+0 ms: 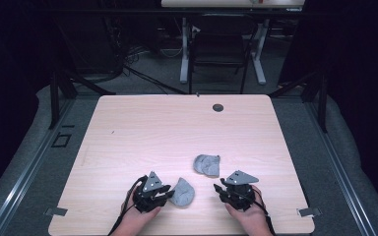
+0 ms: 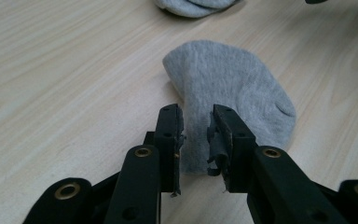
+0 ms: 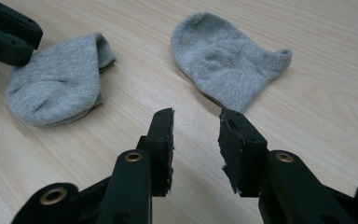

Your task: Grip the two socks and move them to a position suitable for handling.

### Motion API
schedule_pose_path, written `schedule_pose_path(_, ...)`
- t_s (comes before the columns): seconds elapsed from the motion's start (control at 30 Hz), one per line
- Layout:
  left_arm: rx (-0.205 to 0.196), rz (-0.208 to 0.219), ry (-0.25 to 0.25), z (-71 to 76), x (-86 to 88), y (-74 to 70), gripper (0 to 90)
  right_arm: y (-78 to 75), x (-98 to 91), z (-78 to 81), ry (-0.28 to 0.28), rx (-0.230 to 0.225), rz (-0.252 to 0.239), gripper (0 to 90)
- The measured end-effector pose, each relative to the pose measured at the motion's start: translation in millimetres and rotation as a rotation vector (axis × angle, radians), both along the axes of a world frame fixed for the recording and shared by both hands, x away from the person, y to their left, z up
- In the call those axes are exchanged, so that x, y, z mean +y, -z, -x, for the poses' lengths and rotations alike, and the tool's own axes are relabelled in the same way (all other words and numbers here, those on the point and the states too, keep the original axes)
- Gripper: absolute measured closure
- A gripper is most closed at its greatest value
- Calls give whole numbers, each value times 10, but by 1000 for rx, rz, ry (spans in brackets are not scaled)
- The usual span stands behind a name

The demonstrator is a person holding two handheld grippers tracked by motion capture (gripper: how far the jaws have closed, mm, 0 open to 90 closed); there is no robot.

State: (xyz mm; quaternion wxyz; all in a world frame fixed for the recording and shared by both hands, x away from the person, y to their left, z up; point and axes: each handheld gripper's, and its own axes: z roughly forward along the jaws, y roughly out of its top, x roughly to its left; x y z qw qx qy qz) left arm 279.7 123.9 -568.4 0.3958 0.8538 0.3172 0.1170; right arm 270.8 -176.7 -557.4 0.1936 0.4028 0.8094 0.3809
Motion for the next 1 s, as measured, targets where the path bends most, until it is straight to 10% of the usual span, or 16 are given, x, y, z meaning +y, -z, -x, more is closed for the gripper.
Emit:
schedule_pose_path(0.6, 55, 46, 83, 205, -169, 12, 694, 11, -15, -9, 5, -1, -6, 637)
schedule_pose_path(1.0, -17, 24, 96, 0, -332, -58, 722, 30, -6, -11, 8, 0, -3, 628)
